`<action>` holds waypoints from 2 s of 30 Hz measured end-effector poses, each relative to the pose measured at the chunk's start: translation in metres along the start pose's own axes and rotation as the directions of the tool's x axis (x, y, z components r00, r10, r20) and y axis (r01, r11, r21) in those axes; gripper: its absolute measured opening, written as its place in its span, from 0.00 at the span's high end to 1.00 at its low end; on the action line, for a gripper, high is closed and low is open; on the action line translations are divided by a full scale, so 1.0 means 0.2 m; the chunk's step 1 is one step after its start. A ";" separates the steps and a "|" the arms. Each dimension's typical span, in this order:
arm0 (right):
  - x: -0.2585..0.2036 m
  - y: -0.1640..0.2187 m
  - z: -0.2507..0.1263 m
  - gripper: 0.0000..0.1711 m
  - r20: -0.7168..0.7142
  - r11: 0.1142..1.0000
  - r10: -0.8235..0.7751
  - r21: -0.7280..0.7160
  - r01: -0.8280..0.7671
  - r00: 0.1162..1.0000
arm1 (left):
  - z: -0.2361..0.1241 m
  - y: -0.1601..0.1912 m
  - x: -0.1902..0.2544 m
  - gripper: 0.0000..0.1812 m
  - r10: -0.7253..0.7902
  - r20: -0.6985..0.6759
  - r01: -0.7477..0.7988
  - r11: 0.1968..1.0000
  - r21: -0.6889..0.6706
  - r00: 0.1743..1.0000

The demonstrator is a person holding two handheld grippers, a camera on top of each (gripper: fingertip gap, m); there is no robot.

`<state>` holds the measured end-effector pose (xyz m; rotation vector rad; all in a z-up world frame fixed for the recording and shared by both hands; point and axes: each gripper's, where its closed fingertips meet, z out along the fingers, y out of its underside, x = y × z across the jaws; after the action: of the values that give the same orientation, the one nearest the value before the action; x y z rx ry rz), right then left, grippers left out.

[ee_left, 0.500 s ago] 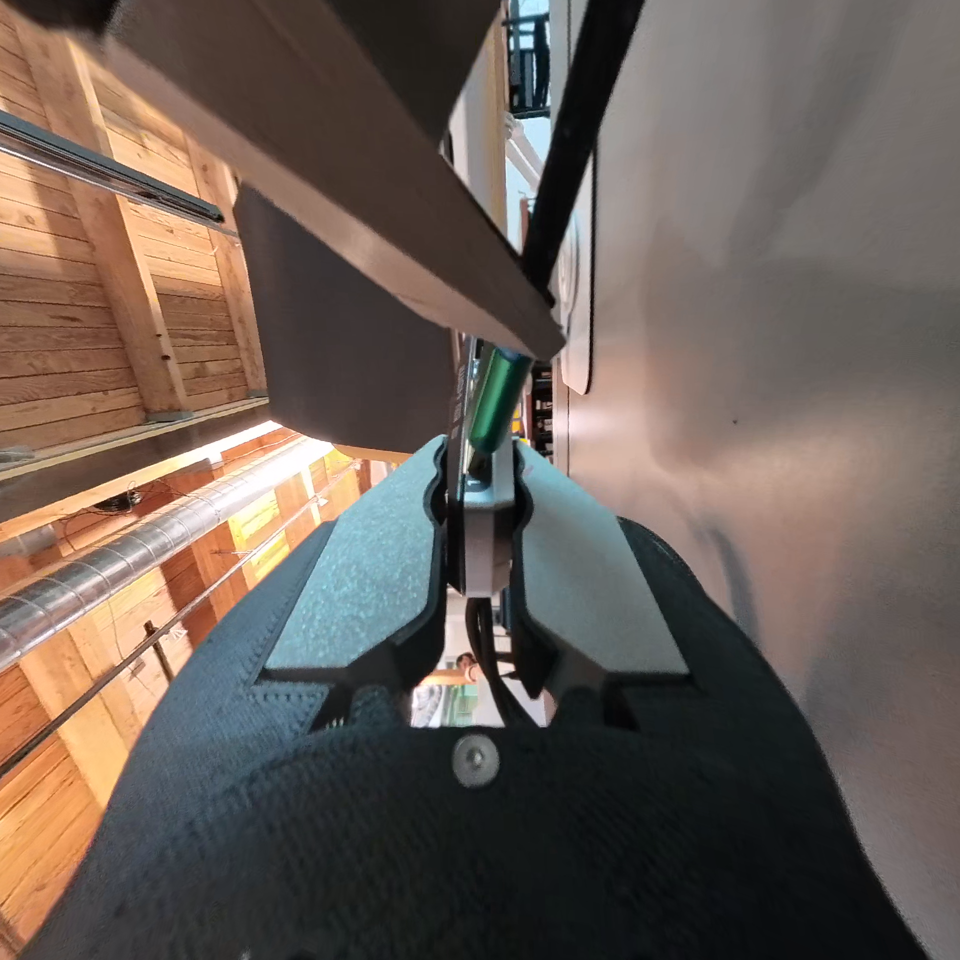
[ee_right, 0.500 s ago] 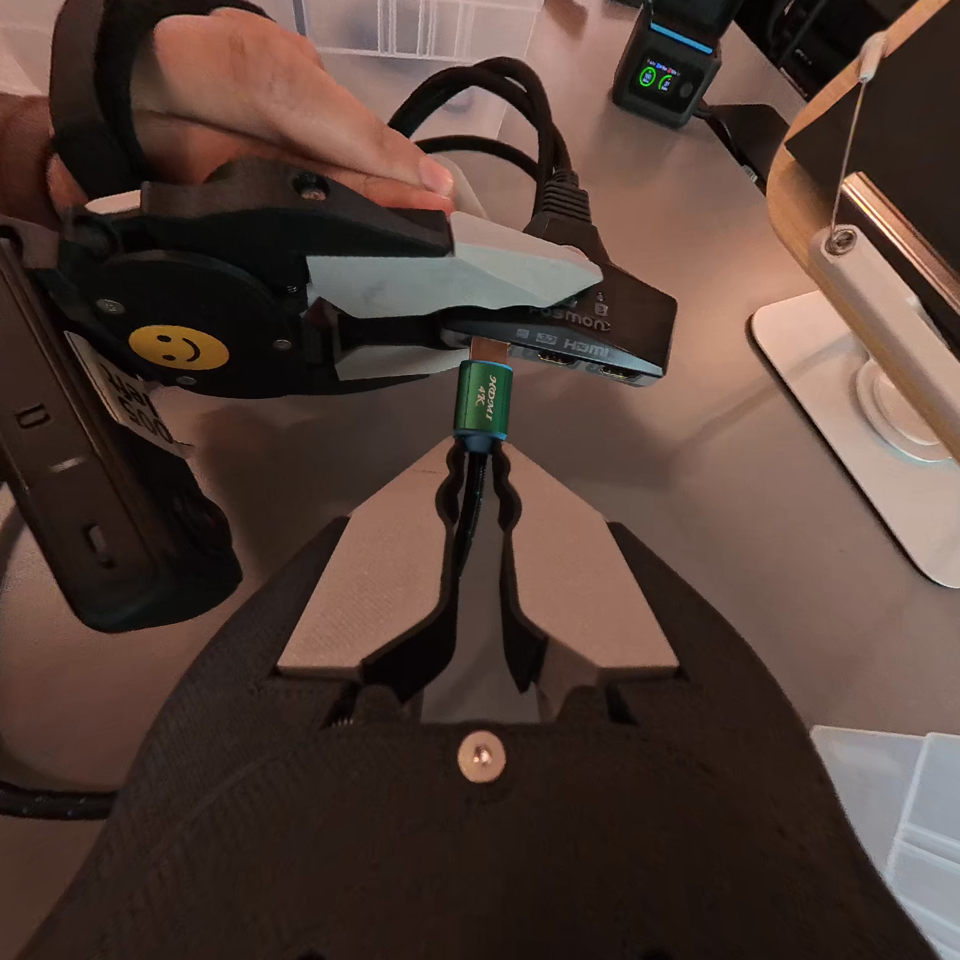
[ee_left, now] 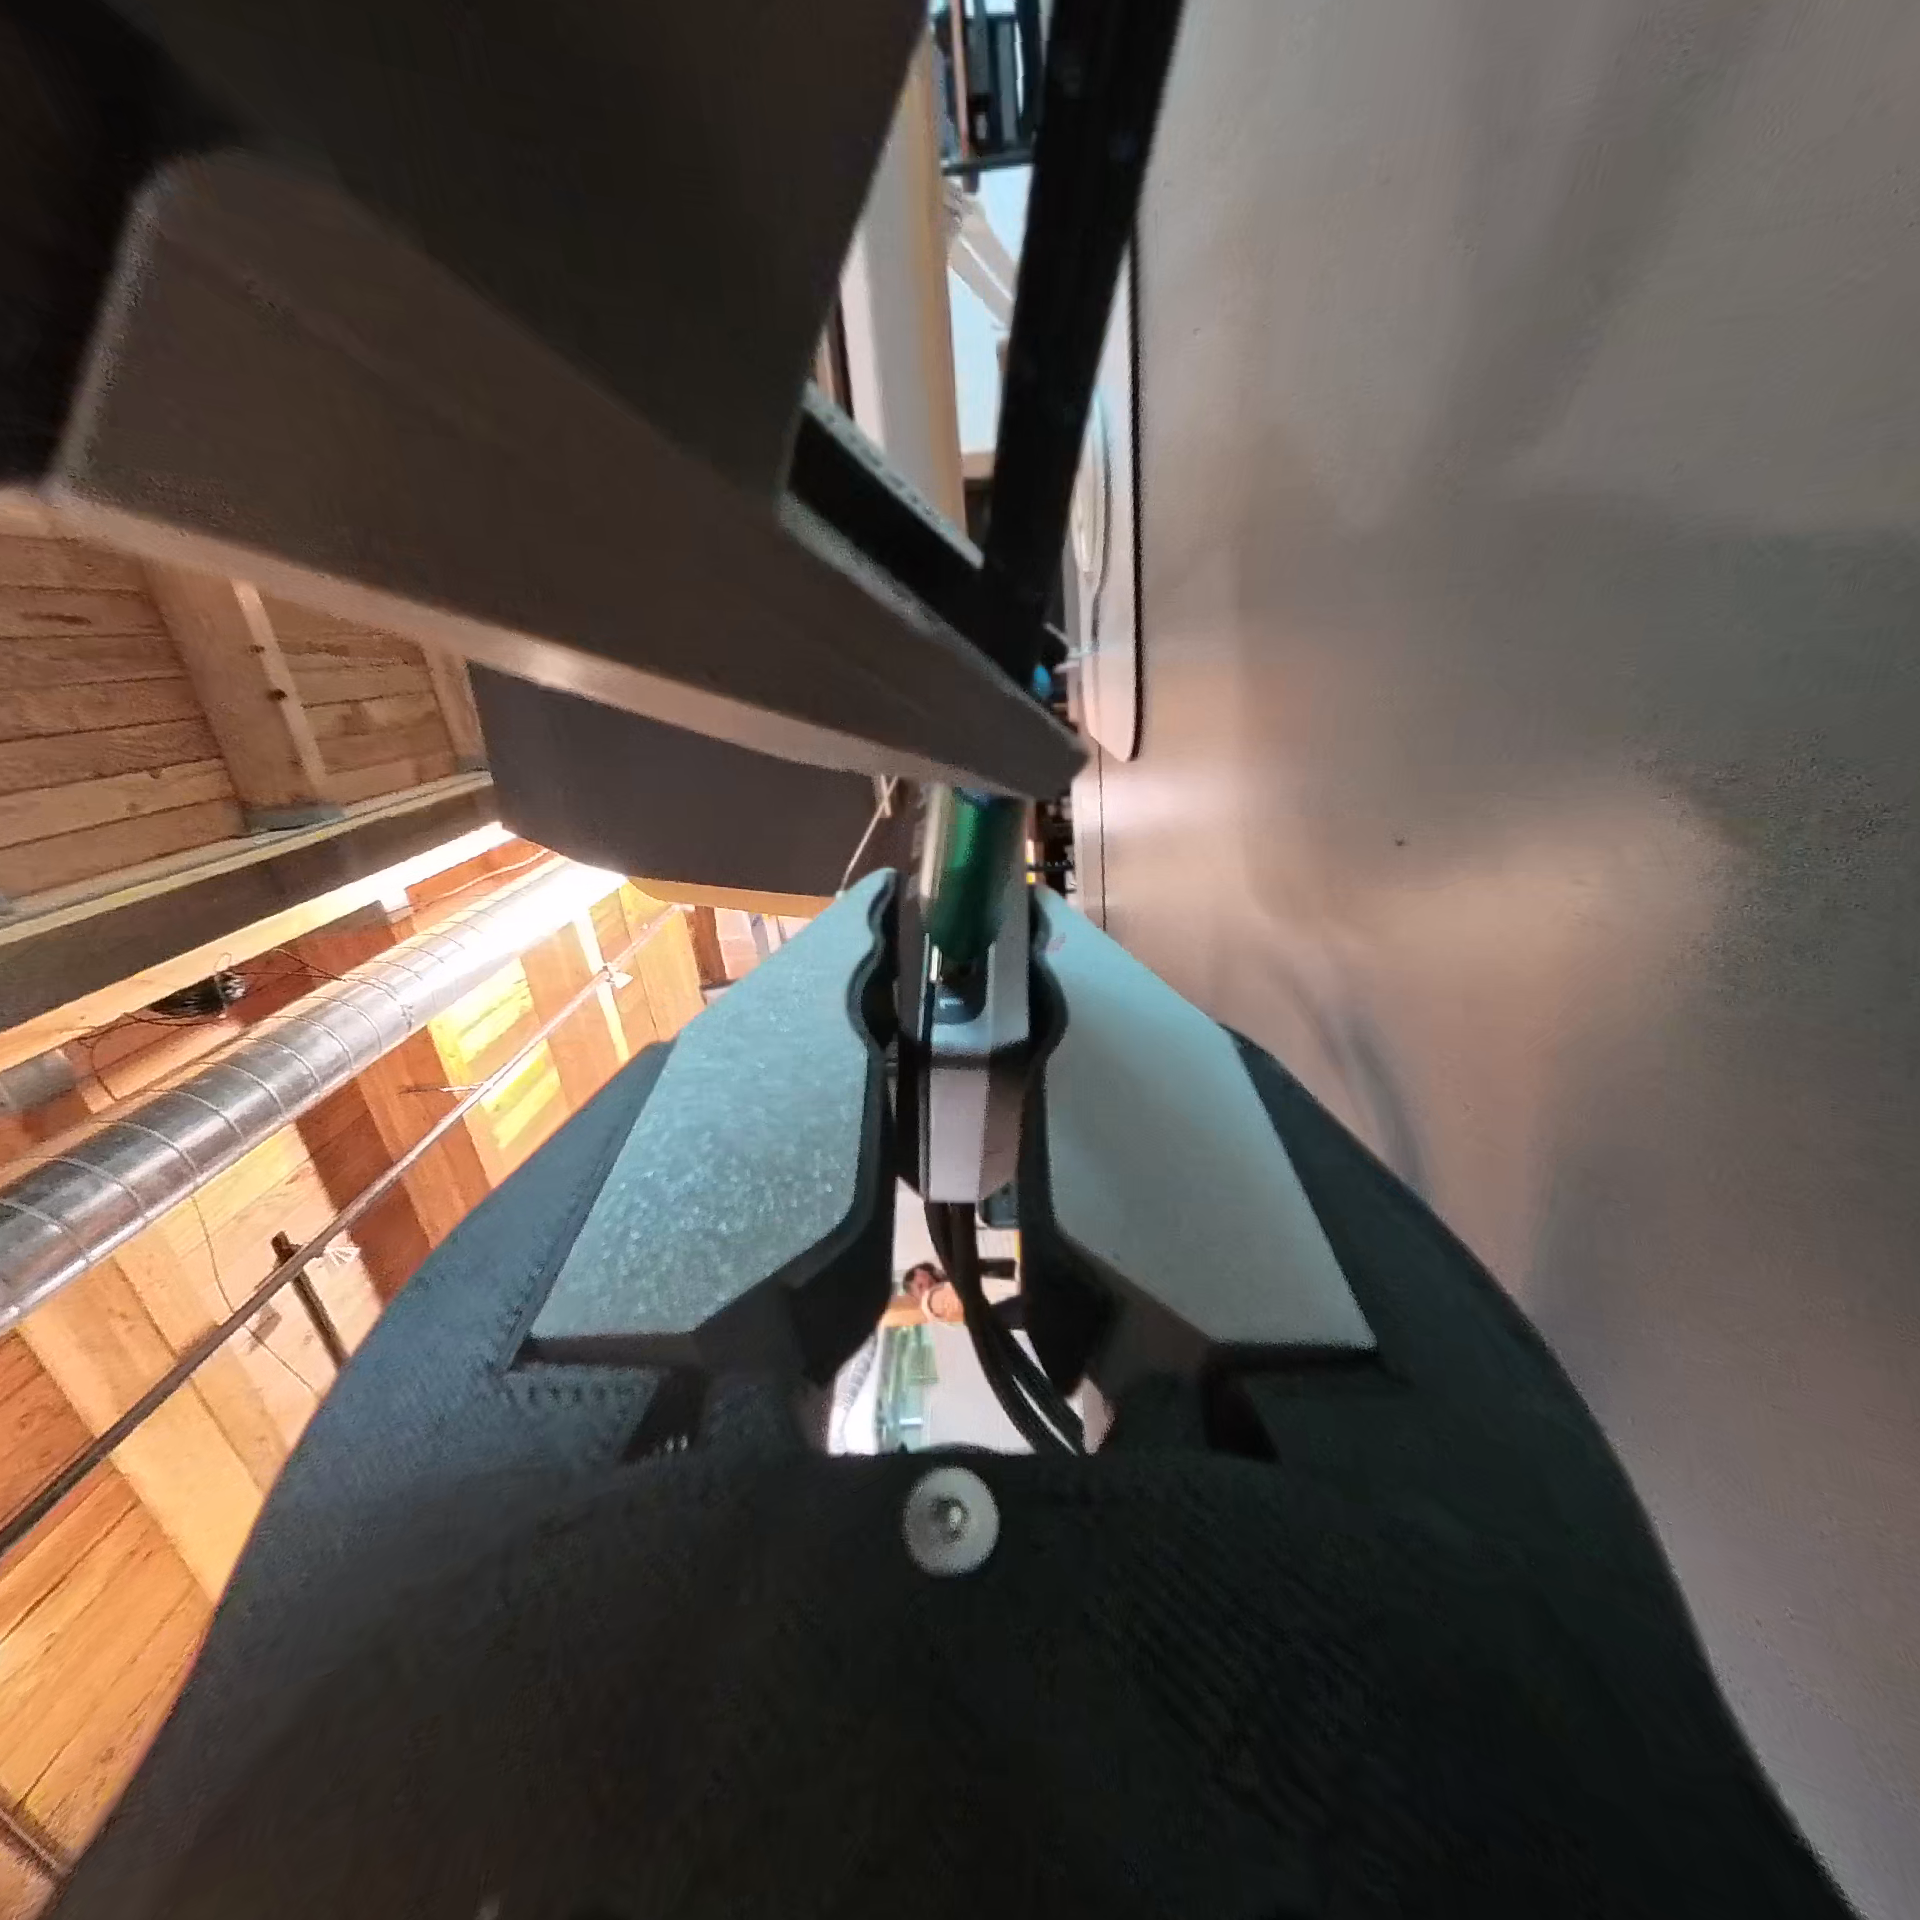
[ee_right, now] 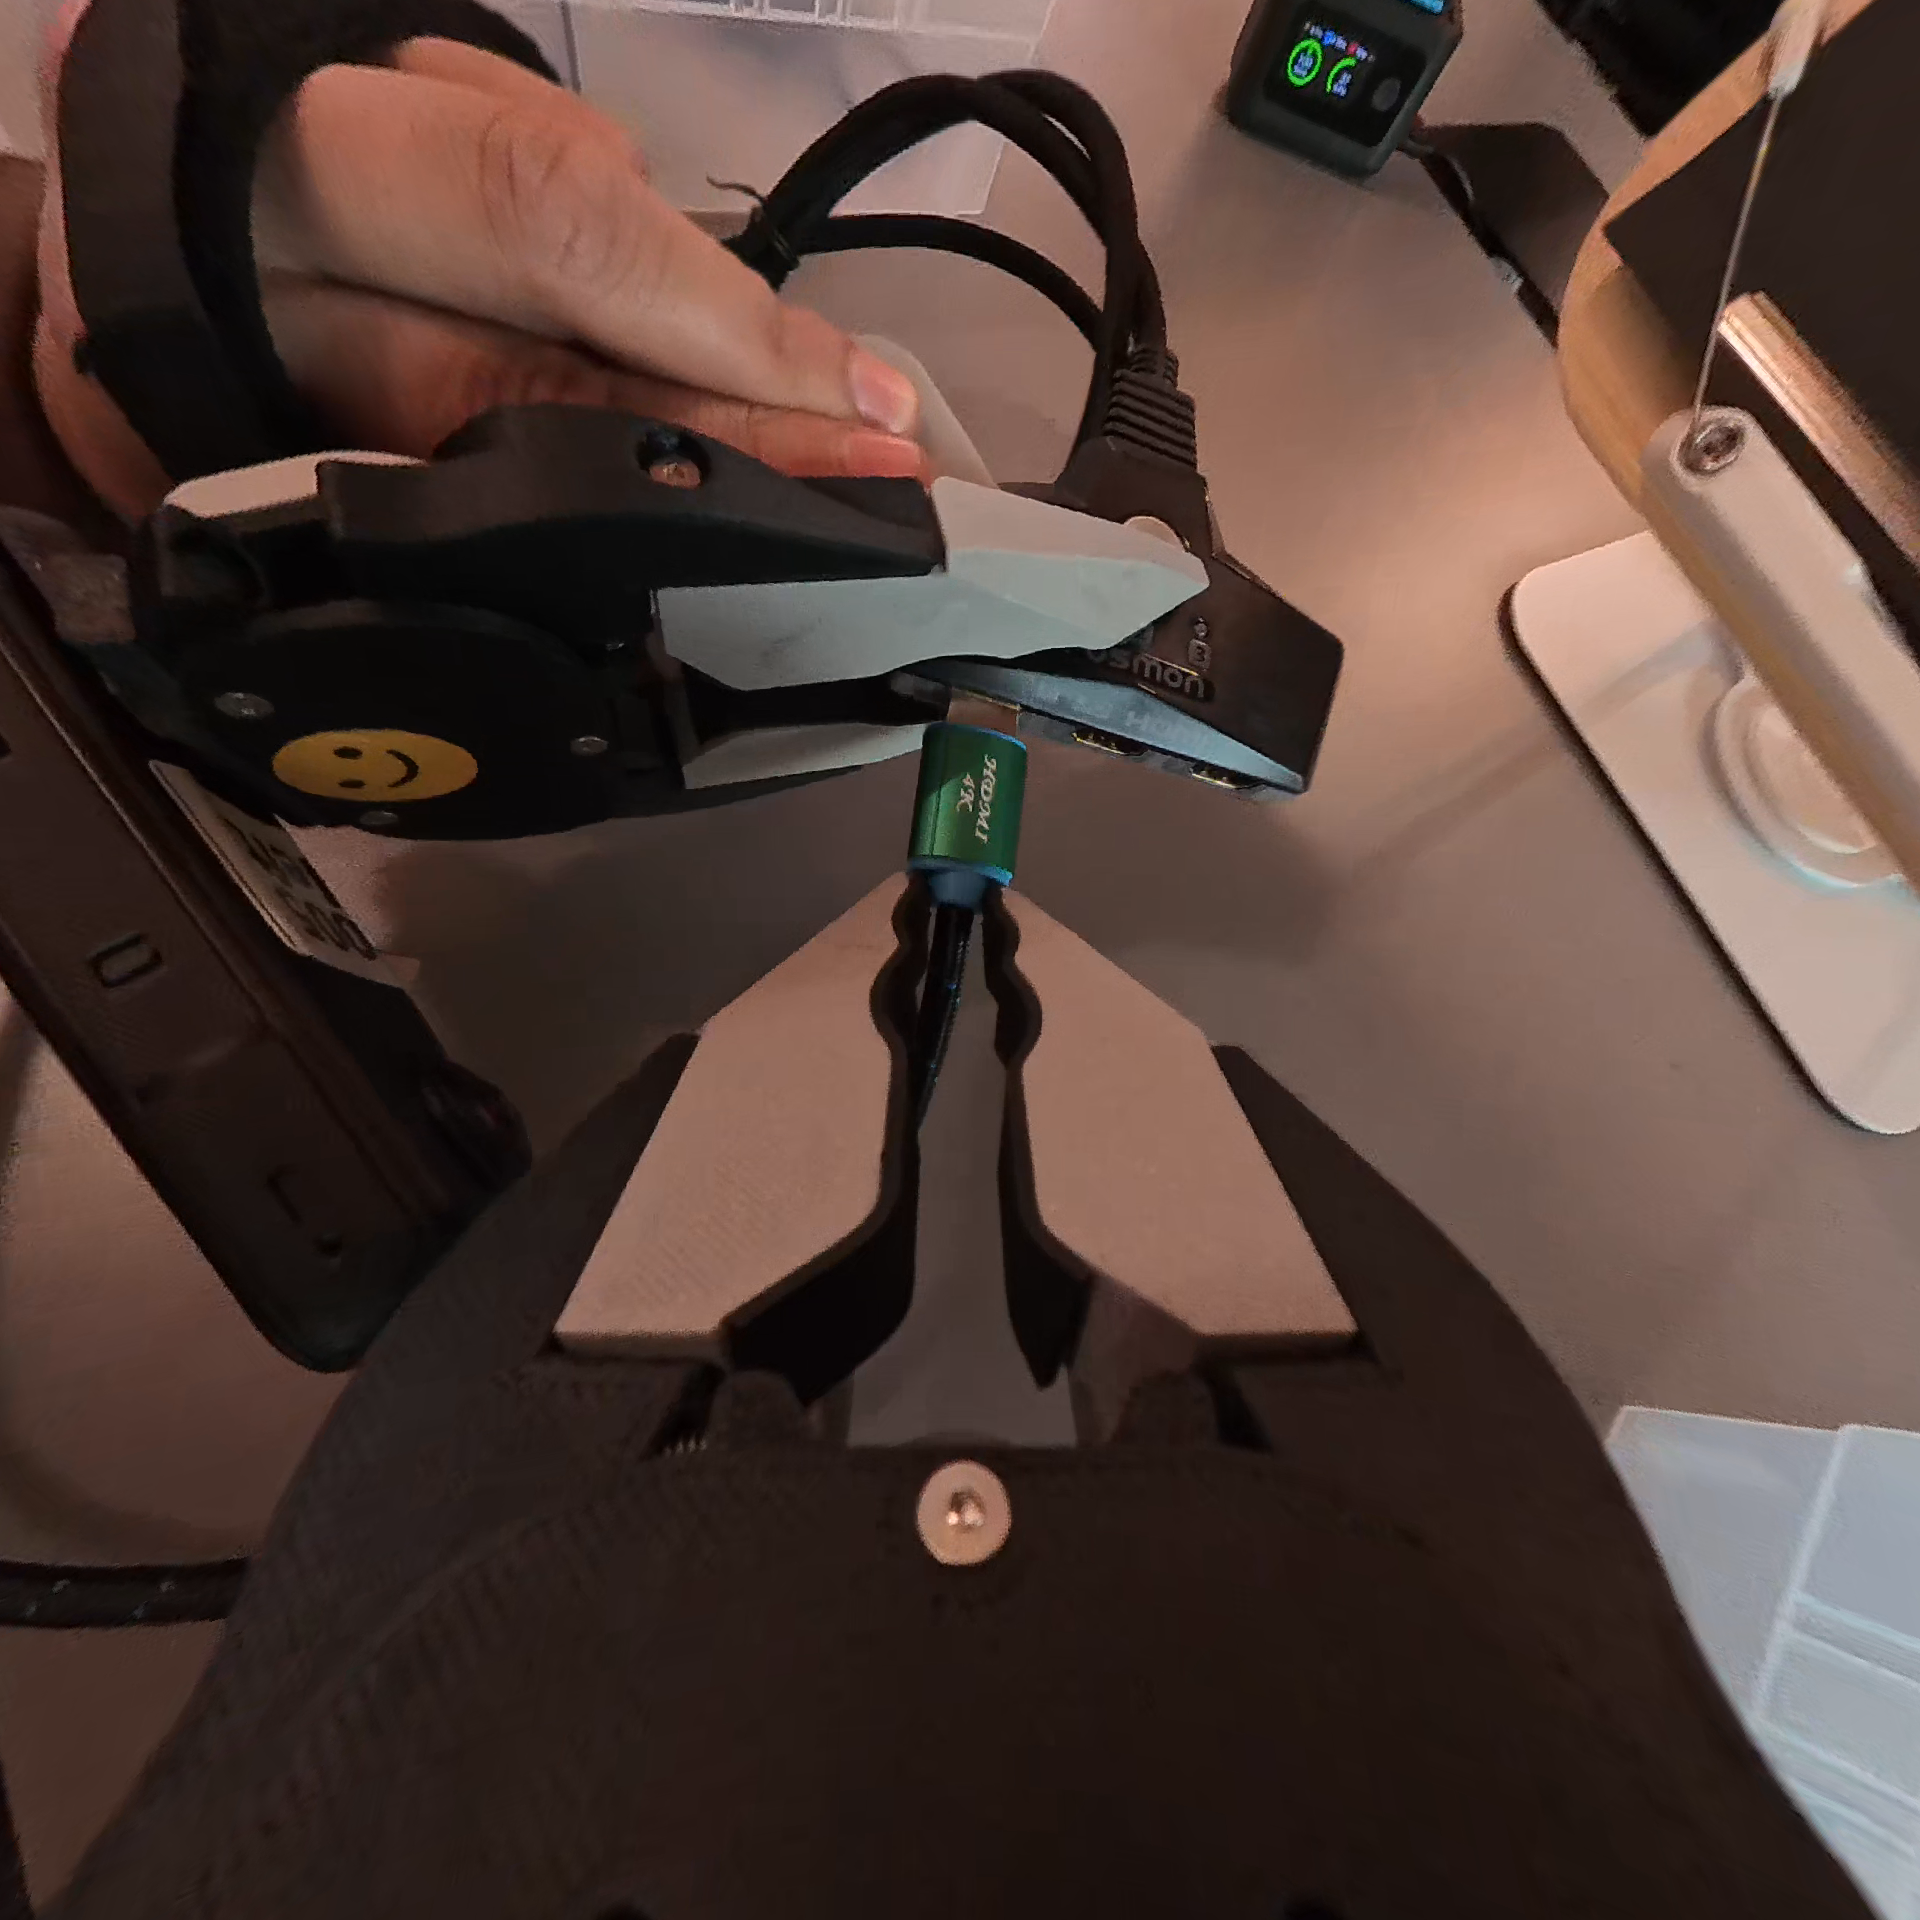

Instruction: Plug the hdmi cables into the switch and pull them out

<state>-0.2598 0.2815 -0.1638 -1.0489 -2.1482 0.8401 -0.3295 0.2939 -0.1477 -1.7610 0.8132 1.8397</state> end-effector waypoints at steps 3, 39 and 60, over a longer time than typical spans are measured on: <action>0.00 0.00 0.00 0.96 0.012 0.999 0.043 -0.002 -0.043 0.999 | 0.00 0.00 0.00 0.90 -0.001 0.001 0.001 1.000 -0.015 1.000; -0.11 0.13 0.05 0.96 0.418 0.999 0.032 0.011 -0.041 0.908 | -0.18 0.01 0.17 0.90 0.027 -0.198 0.026 0.965 0.259 0.980; -0.09 -0.03 0.01 0.95 0.460 0.968 0.097 0.162 -0.190 0.882 | -0.14 0.09 0.07 0.90 -0.080 -0.099 0.100 0.971 0.215 0.992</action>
<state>-0.2558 0.2624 -0.1647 -0.9879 -2.3048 1.4643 -0.3227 0.2610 -0.1595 -1.7183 0.9180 1.5575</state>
